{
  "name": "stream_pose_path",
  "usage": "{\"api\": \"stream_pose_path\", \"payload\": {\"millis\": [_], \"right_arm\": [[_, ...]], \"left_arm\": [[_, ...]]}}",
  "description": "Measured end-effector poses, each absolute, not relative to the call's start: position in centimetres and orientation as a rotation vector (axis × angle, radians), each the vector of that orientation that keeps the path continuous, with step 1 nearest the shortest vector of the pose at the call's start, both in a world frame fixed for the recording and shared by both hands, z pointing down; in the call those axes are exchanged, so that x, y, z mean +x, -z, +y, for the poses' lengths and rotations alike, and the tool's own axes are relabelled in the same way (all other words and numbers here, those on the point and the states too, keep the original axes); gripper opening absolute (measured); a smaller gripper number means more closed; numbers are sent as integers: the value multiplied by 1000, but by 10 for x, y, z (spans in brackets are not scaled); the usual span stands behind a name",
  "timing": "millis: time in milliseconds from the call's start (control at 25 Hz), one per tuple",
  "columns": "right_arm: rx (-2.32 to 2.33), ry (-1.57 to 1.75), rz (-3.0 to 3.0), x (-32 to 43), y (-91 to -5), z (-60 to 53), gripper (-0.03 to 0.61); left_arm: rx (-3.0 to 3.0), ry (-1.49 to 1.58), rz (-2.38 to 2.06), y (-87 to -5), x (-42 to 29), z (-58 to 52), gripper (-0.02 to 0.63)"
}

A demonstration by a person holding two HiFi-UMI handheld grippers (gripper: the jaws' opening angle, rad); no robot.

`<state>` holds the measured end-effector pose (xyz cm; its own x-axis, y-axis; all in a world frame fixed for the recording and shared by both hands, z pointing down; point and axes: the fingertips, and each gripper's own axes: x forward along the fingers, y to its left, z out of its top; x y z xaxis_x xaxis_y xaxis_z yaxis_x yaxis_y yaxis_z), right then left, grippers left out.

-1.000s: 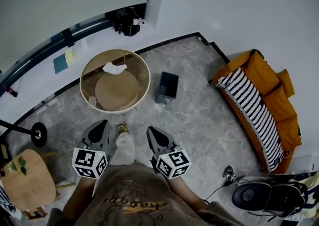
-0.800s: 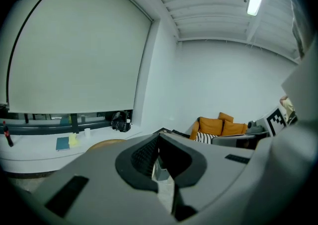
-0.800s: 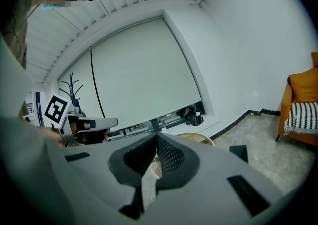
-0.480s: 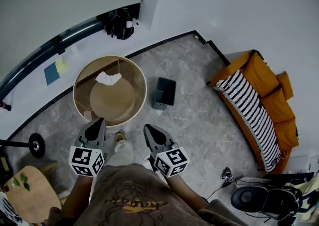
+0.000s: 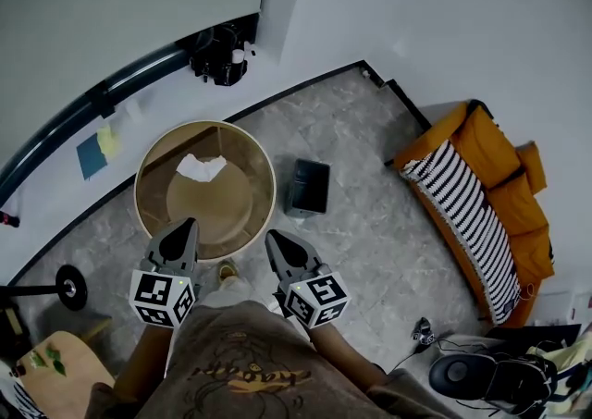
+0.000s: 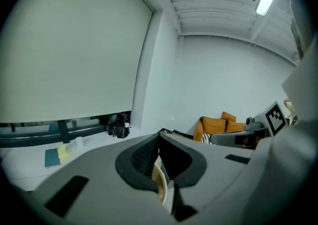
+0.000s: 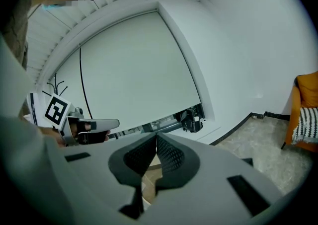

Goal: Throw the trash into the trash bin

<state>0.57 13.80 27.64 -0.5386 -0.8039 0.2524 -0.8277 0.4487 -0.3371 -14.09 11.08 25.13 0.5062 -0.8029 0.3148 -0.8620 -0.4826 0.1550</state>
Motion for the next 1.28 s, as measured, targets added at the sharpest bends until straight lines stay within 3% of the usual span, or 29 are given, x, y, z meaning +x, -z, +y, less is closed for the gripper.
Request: {"api": "stream_pose_path", "payload": {"millis": [1280], "right_arm": [[1288, -604, -2684, 9, -266, -4, 18]], "left_arm": [[2357, -251, -1514, -242, -126, -1, 18]]}}
